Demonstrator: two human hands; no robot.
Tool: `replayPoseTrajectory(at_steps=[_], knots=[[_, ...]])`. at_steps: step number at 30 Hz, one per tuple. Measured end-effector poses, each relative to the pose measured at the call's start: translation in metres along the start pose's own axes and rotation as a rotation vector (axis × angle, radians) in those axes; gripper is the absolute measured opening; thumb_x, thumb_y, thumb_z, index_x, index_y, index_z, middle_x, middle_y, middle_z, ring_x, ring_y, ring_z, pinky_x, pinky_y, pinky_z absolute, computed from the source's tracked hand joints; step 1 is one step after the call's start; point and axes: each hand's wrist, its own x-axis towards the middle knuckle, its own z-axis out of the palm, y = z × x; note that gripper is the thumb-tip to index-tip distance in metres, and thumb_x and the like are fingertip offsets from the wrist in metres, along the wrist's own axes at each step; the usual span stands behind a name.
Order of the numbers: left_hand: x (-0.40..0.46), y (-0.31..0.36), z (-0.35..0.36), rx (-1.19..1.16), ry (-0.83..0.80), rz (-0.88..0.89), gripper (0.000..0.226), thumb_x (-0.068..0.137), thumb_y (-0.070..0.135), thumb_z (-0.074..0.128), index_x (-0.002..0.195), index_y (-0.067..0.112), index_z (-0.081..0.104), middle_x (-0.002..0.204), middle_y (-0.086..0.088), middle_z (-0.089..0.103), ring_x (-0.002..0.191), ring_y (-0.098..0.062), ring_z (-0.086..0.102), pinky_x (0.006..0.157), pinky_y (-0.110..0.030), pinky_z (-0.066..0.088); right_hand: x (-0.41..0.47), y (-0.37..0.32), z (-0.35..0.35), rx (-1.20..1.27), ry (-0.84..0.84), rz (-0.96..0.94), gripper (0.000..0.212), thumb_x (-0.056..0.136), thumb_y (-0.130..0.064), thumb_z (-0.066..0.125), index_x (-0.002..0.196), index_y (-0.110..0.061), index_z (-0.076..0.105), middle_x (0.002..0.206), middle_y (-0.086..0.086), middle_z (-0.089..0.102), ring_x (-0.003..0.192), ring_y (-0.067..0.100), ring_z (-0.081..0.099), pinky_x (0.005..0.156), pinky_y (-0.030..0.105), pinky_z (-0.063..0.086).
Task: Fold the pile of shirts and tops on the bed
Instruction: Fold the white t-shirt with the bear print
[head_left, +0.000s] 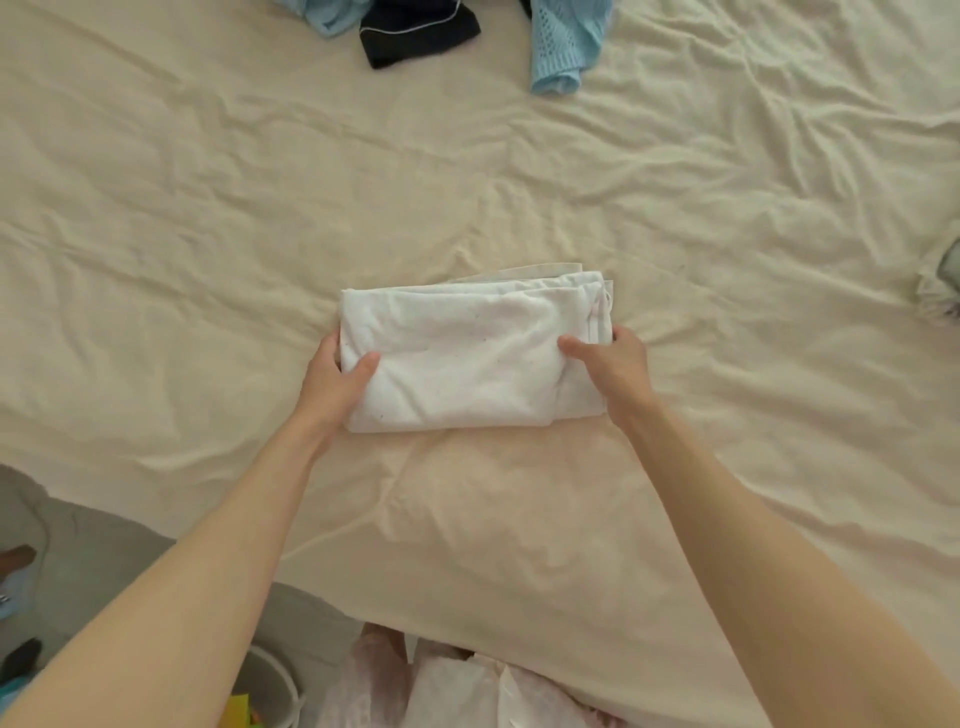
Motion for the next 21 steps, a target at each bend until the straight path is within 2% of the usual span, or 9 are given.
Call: replayPoseTrajectory(at_steps=[3, 5, 8, 10, 15, 18, 21], knots=[[-0.019, 0.007, -0.006, 0.023, -0.008, 0.061, 0.041, 0.091, 0.017, 0.057, 0.13, 0.016, 0.046, 0.12, -0.005, 0.059, 0.108, -0.023, 0.057, 0.094, -0.043, 0.048, -0.02, 0.004, 0.004, -0.008, 0.049, -0.026, 0.032, 0.073, -0.018, 0.07, 0.104, -0.015, 0.063, 0.1, 0.002, 0.068, 0.096, 0.024, 0.064, 0.087, 0.044, 0.053], [-0.038, 0.009, -0.013, 0.057, 0.0, 0.101, 0.041, 0.092, 0.016, 0.056, 0.132, 0.016, 0.046, 0.115, -0.004, 0.06, 0.1, -0.021, 0.058, 0.085, -0.037, 0.049, -0.042, 0.005, 0.002, -0.015, 0.078, -0.053, 0.024, 0.075, -0.017, 0.068, 0.099, -0.017, 0.062, 0.095, 0.0, 0.067, 0.093, 0.023, 0.064, 0.085, 0.042, 0.053], [-0.079, 0.016, -0.029, 0.06, -0.005, 0.111, 0.041, 0.093, 0.016, 0.055, 0.133, 0.02, 0.047, 0.101, -0.004, 0.061, 0.086, -0.018, 0.059, 0.073, -0.032, 0.048, -0.083, 0.01, -0.01, -0.09, 0.134, -0.112, 0.023, 0.076, -0.021, 0.066, 0.097, -0.013, 0.06, 0.091, 0.0, 0.063, 0.085, 0.02, 0.061, 0.071, 0.034, 0.049], [-0.109, 0.018, -0.041, 0.082, -0.029, 0.116, 0.04, 0.093, 0.019, 0.055, 0.132, 0.022, 0.047, 0.101, -0.005, 0.062, 0.089, -0.022, 0.06, 0.076, -0.036, 0.051, -0.118, 0.017, -0.021, -0.122, 0.152, -0.128, 0.021, 0.078, -0.023, 0.065, 0.095, -0.013, 0.058, 0.085, -0.002, 0.06, 0.076, 0.014, 0.056, 0.062, 0.03, 0.043], [-0.171, 0.025, -0.056, 0.134, -0.15, 0.185, 0.038, 0.093, 0.022, 0.053, 0.131, 0.025, 0.049, 0.102, 0.001, 0.064, 0.092, -0.022, 0.062, 0.079, -0.042, 0.054, -0.209, 0.045, -0.052, 0.002, 0.246, -0.119, 0.013, 0.079, -0.02, 0.066, 0.085, -0.015, 0.057, 0.079, -0.001, 0.06, 0.073, 0.017, 0.057, 0.062, 0.031, 0.043], [-0.21, 0.035, -0.054, 0.179, -0.24, 0.268, 0.038, 0.094, 0.023, 0.052, 0.131, 0.03, 0.047, 0.105, 0.004, 0.063, 0.092, -0.017, 0.062, 0.079, -0.037, 0.053, -0.267, 0.068, -0.077, 0.076, 0.34, -0.132, 0.015, 0.081, -0.019, 0.068, 0.081, -0.017, 0.054, 0.075, -0.002, 0.057, 0.068, 0.013, 0.053, 0.057, 0.024, 0.038], [-0.249, 0.045, -0.041, 0.269, -0.33, 0.377, 0.036, 0.093, 0.024, 0.053, 0.129, 0.029, 0.049, 0.106, 0.012, 0.061, 0.092, -0.011, 0.061, 0.077, -0.029, 0.05, -0.318, 0.094, -0.107, 0.106, 0.44, -0.148, 0.016, 0.083, -0.022, 0.068, 0.081, -0.018, 0.053, 0.074, -0.003, 0.057, 0.067, 0.012, 0.052, 0.057, 0.023, 0.038]])
